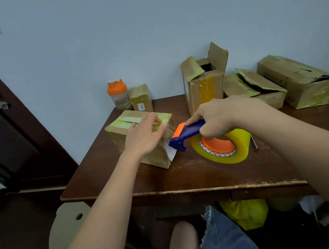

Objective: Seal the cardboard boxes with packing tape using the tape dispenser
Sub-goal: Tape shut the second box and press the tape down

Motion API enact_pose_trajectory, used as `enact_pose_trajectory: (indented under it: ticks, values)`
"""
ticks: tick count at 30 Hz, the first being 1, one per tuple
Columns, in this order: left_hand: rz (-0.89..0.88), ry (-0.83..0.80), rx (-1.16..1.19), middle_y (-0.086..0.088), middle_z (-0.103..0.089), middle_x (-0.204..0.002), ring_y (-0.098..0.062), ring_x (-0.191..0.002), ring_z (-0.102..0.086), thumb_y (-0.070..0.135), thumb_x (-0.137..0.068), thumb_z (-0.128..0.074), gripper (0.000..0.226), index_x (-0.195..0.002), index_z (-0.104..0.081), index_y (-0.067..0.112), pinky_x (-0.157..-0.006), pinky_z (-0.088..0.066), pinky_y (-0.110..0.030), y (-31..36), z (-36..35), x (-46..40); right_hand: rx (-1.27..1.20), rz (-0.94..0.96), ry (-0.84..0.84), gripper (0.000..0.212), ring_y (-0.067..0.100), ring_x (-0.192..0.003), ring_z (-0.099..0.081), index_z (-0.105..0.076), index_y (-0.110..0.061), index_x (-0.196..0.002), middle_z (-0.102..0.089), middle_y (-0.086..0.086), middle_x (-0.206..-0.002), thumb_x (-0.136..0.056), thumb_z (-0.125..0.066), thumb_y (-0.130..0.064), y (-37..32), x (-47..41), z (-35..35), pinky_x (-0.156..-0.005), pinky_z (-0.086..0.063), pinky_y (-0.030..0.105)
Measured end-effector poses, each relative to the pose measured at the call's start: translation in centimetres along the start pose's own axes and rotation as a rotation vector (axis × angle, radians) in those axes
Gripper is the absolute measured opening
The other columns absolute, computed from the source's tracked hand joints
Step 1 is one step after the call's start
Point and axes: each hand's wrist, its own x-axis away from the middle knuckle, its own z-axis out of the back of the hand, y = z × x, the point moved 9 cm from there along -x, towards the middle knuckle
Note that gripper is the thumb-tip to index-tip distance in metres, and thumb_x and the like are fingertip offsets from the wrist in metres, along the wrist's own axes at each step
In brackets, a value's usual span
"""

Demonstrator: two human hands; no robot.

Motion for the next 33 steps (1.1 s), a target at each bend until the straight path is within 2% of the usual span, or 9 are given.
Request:
enact_pose_trajectory:
  ticks: [4,9,14,16,22,25,28,30,33]
  values:
    - [-0.014,-0.037,0.038,0.006,-0.055,-0.128,-0.022,-0.114,-0.053,0.043,-0.099,-0.047,0.023,-0.115,-0.05,0.027,-0.108,-0.035,-0.051,0.2,0.2,-0.1,-0.007,-0.015,-0.067,0.054,0.013,-0.064,-0.054,-0.061,-0.039,-0.126,-0.062,-0.008,-0.072,-0.079,-0.053,-0.015,-1.1,-1.6,0.2,-0.064,-0.044,0.027]
    - [-0.039,-0.034,0.039,0.003,-0.059,-0.12,-0.02,-0.1,-0.054,0.041,-0.098,-0.051,0.014,-0.103,-0.045,0.03,-0.105,-0.039,-0.053,0.5,0.1,-0.4,0.046,-0.034,-0.149,0.046,0.019,-0.075,-0.051,-0.066,-0.022,-0.123,-0.065,0.004,-0.099,-0.078,-0.061,-0.015,-2.1,-3.3,0.1,-0.063,-0.042,0.027]
    - [-0.056,-0.007,0.022,0.002,-0.059,-0.111,-0.016,-0.089,-0.047,0.042,-0.096,-0.053,0.016,-0.101,-0.044,0.03,-0.103,-0.041,-0.054,0.5,0.0,-0.7,0.058,-0.098,-0.164,0.056,0.024,-0.092,-0.061,-0.061,-0.023,-0.127,-0.062,0.005,-0.104,-0.071,-0.065,-0.016,-2.0,-3.7,0.5,-0.08,-0.053,0.034]
    - [-0.069,-0.001,0.01,0.001,-0.059,-0.112,-0.016,-0.088,-0.046,0.042,-0.096,-0.054,0.017,-0.1,-0.044,0.029,-0.103,-0.041,-0.054,0.7,0.1,-0.6,0.056,-0.121,-0.172,0.06,0.027,-0.1,-0.06,-0.06,-0.021,-0.128,-0.061,0.006,-0.111,-0.069,-0.067,-0.017,-1.9,-3.9,0.6,-0.091,-0.053,0.04]
    - [-0.077,0.011,0.008,0.001,-0.059,-0.117,-0.016,-0.089,-0.045,0.042,-0.095,-0.057,0.019,-0.101,-0.044,0.029,-0.104,-0.04,-0.054,0.9,0.1,-0.6,0.108,-0.125,-0.213,0.058,0.028,-0.112,-0.055,-0.056,-0.017,-0.133,-0.055,0.008,-0.127,-0.077,-0.069,-0.017,-2.3,-3.5,0.7,-0.099,-0.048,0.037]
    - [-0.093,0.019,-0.024,0.001,-0.059,-0.12,-0.015,-0.088,-0.042,0.041,-0.095,-0.056,0.019,-0.099,-0.043,0.029,-0.107,-0.036,-0.053,1.4,0.2,-0.4,0.178,-0.09,-0.237,0.056,0.027,-0.12,-0.05,-0.05,-0.016,-0.14,-0.05,0.011,-0.135,-0.086,-0.064,-0.018,-2.8,-3.5,0.9,-0.091,-0.043,0.029]
    - [-0.094,0.021,-0.011,0.001,-0.059,-0.116,-0.015,-0.088,-0.044,0.039,-0.095,-0.056,0.018,-0.099,-0.043,0.027,-0.107,-0.036,-0.054,1.1,0.4,-0.4,0.247,-0.085,-0.311,0.036,0.028,-0.107,-0.051,-0.056,-0.01,-0.122,-0.054,0.012,-0.108,-0.088,-0.063,-0.02,-2.5,-4.0,-0.1,-0.087,-0.041,0.031]
    - [-0.084,0.015,0.043,0.003,-0.058,-0.111,-0.017,-0.086,-0.048,0.036,-0.096,-0.056,0.016,-0.101,-0.046,0.025,-0.105,-0.038,-0.055,0.3,0.3,-0.2,0.319,-0.142,-0.458,0.022,0.032,-0.106,-0.051,-0.051,-0.01,-0.108,-0.049,0.011,-0.097,-0.09,-0.061,-0.019,-1.0,-3.4,-2.7,-0.095,-0.044,0.036]
    - [-0.082,0.056,0.028,0.006,-0.056,-0.107,-0.017,-0.082,-0.048,0.034,-0.096,-0.054,0.014,-0.105,-0.047,0.025,-0.108,-0.034,-0.053,-0.1,0.2,-0.6,0.351,-0.194,-0.489,0.039,0.029,-0.102,-0.051,-0.054,-0.005,-0.127,-0.046,0.011,-0.109,-0.09,-0.061,-0.017,1.6,-2.7,-5.2,-0.079,-0.047,0.025]
